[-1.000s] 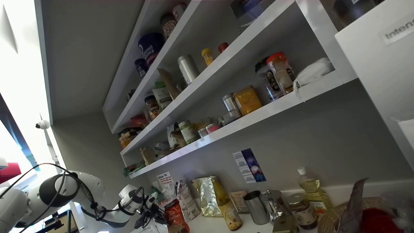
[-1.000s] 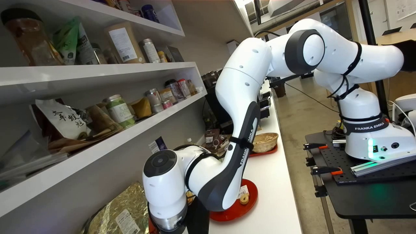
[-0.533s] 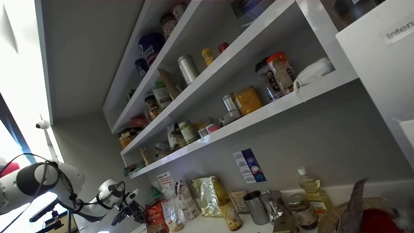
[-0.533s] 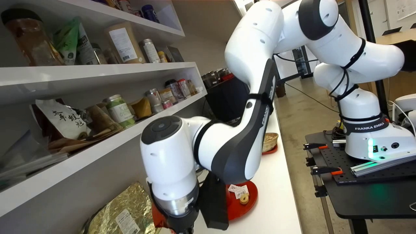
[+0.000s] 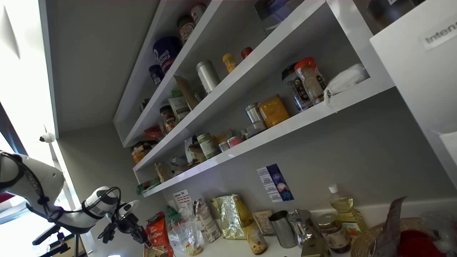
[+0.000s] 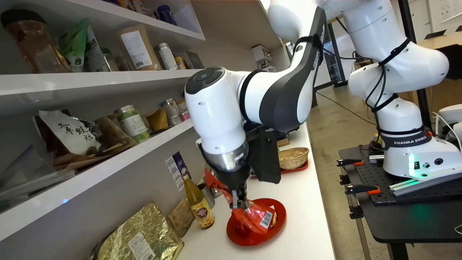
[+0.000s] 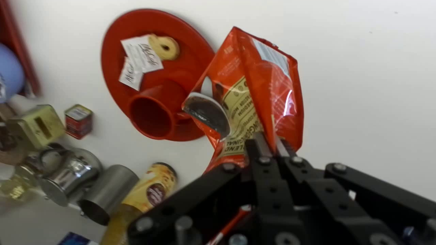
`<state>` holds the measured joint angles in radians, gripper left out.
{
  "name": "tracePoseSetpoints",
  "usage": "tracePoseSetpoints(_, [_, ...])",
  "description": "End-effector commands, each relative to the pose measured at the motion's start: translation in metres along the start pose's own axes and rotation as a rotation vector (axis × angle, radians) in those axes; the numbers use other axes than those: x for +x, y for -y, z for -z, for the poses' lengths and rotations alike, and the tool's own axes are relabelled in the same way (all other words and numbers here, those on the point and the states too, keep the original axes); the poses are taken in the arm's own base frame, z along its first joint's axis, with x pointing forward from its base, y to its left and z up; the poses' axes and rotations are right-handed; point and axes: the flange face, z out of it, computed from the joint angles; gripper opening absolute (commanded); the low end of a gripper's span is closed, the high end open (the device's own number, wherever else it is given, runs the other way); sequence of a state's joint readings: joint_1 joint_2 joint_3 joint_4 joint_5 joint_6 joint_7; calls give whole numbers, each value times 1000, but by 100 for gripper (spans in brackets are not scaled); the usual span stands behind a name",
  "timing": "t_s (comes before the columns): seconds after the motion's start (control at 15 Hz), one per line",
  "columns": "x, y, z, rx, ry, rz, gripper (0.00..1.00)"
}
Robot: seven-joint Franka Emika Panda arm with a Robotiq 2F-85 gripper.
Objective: Put the orange packet on the bottom shelf.
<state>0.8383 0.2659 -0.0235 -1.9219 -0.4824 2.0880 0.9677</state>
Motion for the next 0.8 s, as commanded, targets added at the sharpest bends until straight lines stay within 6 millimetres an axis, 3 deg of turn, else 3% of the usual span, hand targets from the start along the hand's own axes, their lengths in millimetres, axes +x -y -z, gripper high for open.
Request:
tracePoseSetpoints(0.0, [-30,-78,5,-79,57,-136,1])
tracePoseSetpoints(0.33, [-40,-194,-8,-103,71,-404,1])
tracePoseSetpoints(0.73, [-38,-360,-30,-124,81,-555,2])
